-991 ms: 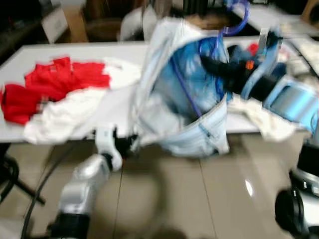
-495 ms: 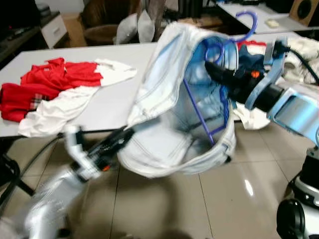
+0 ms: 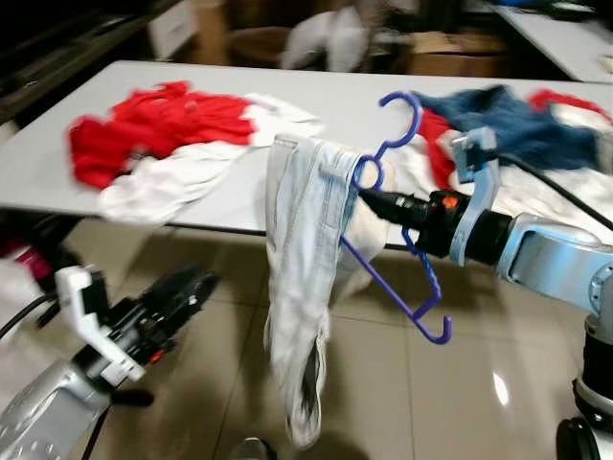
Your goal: Hang hanger
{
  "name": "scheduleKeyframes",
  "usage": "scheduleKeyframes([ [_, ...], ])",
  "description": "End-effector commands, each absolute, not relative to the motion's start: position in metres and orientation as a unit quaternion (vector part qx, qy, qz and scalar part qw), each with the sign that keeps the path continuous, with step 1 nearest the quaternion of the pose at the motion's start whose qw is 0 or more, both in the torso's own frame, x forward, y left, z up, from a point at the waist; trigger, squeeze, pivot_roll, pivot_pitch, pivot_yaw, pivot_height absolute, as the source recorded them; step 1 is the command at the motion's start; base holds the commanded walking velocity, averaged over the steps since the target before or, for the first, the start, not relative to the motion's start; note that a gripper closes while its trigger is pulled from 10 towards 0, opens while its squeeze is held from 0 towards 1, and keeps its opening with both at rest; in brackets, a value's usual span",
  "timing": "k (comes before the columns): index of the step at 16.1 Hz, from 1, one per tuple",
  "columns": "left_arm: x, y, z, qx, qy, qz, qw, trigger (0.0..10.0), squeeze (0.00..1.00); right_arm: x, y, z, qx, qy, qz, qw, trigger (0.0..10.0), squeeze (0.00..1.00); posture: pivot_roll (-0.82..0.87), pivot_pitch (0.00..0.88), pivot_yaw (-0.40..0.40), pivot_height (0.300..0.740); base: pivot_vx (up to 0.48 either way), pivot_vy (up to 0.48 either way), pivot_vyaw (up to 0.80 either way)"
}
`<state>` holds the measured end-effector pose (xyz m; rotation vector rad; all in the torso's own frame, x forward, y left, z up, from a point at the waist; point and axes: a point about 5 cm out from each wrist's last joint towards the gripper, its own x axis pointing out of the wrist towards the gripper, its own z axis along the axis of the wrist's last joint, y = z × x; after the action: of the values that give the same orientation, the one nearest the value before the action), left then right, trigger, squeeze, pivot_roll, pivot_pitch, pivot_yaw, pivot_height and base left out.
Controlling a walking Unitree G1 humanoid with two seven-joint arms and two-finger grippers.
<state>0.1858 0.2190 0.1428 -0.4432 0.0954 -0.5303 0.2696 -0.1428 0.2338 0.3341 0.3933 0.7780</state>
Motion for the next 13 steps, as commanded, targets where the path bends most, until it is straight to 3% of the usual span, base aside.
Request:
scheduleKeyframes([
  [1, 0.185, 0.222, 0.147, -0.196, 0.035, -0.241, 0.95, 10.0, 1.0, 0.267, -0.143, 0.242, 0.149, 0.167, 0.385, 0.896, 10.0, 0.0, -0.09, 0.0, 0.031, 0.74, 0.0, 0.0, 0.8],
  [4, 0.184, 0.22, 0.149, -0.157, 0.018, -0.208, 0.965, 10.0, 1.0, 0.264, -0.142, 0.234, 0.131, 0.124, 0.413, 0.893, 10.0, 0.0, -0.07, 0.0, 0.008, 0.74, 0.0, 0.0, 0.78],
  [9, 0.19, 0.213, 0.155, -0.134, 0.014, -0.232, 0.963, 10.0, 1.0, 0.261, -0.145, 0.229, 0.131, 0.078, 0.43, 0.89, 10.0, 0.0, -0.07, 0.0, 0.02, 0.74, 0.0, 0.0, 0.7],
  [13, 0.205, 0.19, 0.154, -0.111, 0.021, -0.244, 0.963, 10.0, 1.0, 0.25, -0.144, 0.215, 0.102, 0.065, 0.456, 0.882, 10.0, 0.0, -0.08, 0.0, 0.036, 0.74, 0.0, 0.0, 0.78],
])
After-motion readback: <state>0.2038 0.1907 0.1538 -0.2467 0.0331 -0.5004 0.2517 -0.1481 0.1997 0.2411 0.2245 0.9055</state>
